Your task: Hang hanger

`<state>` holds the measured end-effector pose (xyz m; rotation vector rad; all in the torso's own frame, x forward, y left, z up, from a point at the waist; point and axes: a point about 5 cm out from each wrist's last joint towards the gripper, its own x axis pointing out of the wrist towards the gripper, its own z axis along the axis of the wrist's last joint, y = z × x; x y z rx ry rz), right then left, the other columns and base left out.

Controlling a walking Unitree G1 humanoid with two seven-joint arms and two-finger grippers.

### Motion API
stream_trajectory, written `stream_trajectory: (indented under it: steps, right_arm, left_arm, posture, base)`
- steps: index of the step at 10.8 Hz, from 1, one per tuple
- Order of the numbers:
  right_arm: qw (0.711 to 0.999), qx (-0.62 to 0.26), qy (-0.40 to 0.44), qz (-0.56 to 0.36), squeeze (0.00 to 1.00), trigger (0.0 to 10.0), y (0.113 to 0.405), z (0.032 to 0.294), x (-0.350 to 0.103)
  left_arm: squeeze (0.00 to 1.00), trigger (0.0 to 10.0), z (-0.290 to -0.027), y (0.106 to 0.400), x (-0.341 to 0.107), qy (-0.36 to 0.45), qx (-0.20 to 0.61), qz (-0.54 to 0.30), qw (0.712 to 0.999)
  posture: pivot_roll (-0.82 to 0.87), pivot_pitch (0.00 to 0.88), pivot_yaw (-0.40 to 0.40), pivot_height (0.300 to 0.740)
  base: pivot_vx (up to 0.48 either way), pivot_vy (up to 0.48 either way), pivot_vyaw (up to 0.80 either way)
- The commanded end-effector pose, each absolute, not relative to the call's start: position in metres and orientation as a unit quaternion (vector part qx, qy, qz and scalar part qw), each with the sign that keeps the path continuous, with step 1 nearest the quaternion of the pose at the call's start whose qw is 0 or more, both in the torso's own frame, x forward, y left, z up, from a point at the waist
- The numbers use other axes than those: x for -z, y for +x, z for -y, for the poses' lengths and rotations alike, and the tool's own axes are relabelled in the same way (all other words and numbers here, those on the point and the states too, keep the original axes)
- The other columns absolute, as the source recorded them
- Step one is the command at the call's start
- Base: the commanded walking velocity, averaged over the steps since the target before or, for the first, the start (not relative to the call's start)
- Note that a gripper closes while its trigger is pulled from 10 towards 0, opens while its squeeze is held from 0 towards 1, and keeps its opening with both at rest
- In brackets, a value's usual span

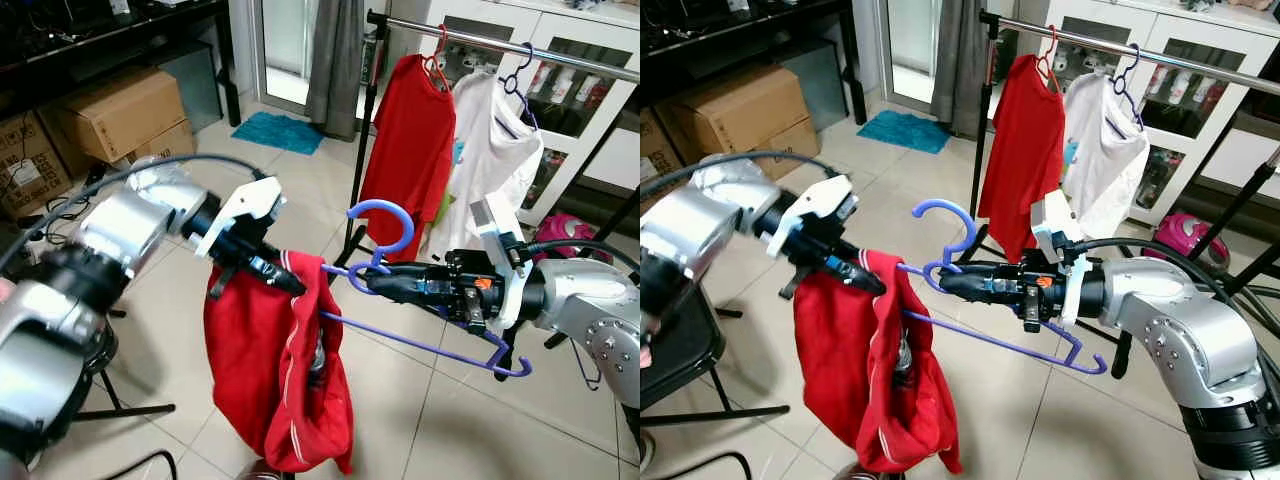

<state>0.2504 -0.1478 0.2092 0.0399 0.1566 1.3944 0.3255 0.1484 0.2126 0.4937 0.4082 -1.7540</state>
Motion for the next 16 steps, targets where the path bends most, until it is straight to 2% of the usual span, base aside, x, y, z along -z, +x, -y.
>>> stream_trajectory:
  steps: [1, 2, 5, 6, 8, 9, 10, 12, 14, 15, 16]
  right_arm:
    - [0.745, -0.667, 0.012, -0.025, 0.21, 10.0, 0.250, 0.140, -0.229]
    - [0.748, -0.663, 0.015, -0.026, 1.00, 10.0, 0.251, 0.140, -0.229]
    - [0.773, -0.635, 0.014, -0.005, 1.00, 10.0, 0.258, 0.153, -0.235]
    - [0.794, -0.606, 0.031, 0.025, 1.00, 10.0, 0.262, 0.169, -0.246]
    - [0.815, -0.572, 0.064, 0.058, 1.00, 10.0, 0.258, 0.188, -0.253]
    - [0.813, -0.578, 0.066, 0.036, 1.00, 10.0, 0.246, 0.187, -0.242]
    - [0.809, -0.584, 0.065, 0.023, 1.00, 10.0, 0.240, 0.185, -0.236]
    - [0.804, -0.592, 0.038, -0.050, 1.00, 10.0, 0.230, 0.164, -0.200]
    - [0.836, -0.538, -0.009, -0.107, 1.00, 10.0, 0.241, 0.136, -0.163]
    - [0.851, -0.513, -0.024, -0.112, 0.00, 10.0, 0.246, 0.123, -0.150]
    - [0.872, -0.479, -0.023, -0.100, 0.00, 10.0, 0.252, 0.107, -0.142]
  left_arm:
    - [0.00, 0.0, -0.151, 0.325, -0.212, 0.203, 0.747, -0.176, 0.608]
    - [0.00, 0.0, -0.156, 0.325, -0.212, 0.198, 0.740, -0.172, 0.620]
    - [0.00, 0.0, -0.178, 0.326, -0.213, 0.198, 0.710, -0.179, 0.652]
    - [0.00, 0.0, -0.191, 0.325, -0.212, 0.197, 0.685, -0.181, 0.678]
    - [0.00, 0.0, -0.204, 0.332, -0.213, 0.196, 0.635, -0.158, 0.731]
    - [0.00, 0.0, -0.207, 0.333, -0.220, 0.166, 0.625, -0.132, 0.751]
    - [0.00, 0.0, -0.207, 0.332, -0.224, 0.157, 0.625, -0.124, 0.755]
    - [0.00, 0.0, -0.201, 0.331, -0.235, 0.152, 0.635, -0.101, 0.751]
    - [0.00, 0.0, -0.202, 0.338, -0.259, 0.160, 0.630, -0.076, 0.756]
    - [0.00, 0.0, -0.200, 0.338, -0.265, 0.163, 0.630, -0.069, 0.756]
    - [0.00, 0.0, -0.199, 0.340, -0.272, 0.165, 0.625, -0.059, 0.760]
  posture:
    - [0.11, 0.000, 0.014, 0.740]
    - [0.11, 0.000, 0.012, 0.740]
    - [0.12, 0.000, 0.010, 0.740]
    - [0.13, 0.000, 0.009, 0.740]
    - [0.13, 0.000, 0.010, 0.740]
    - [0.12, 0.000, 0.015, 0.740]
    - [0.12, 0.000, 0.016, 0.740]
    - [0.12, 0.000, 0.019, 0.740]
    - [0.12, 0.000, 0.022, 0.740]
    - [0.13, 0.000, 0.021, 0.740]
    - [0.14, 0.008, 0.014, 0.740]
  base:
    - [0.000, 0.000, 0.00]
    - [0.000, 0.000, 0.00]
    - [0.000, 0.000, 0.00]
    - [0.000, 0.000, 0.00]
    - [0.000, 0.000, 0.00]
    - [0.000, 0.000, 0.00]
    - [0.000, 0.000, 0.00]
    - [0.000, 0.000, 0.00]
    - [0.000, 0.000, 0.00]
    - [0.000, 0.000, 0.00]
    - [0.000, 0.000, 0.00]
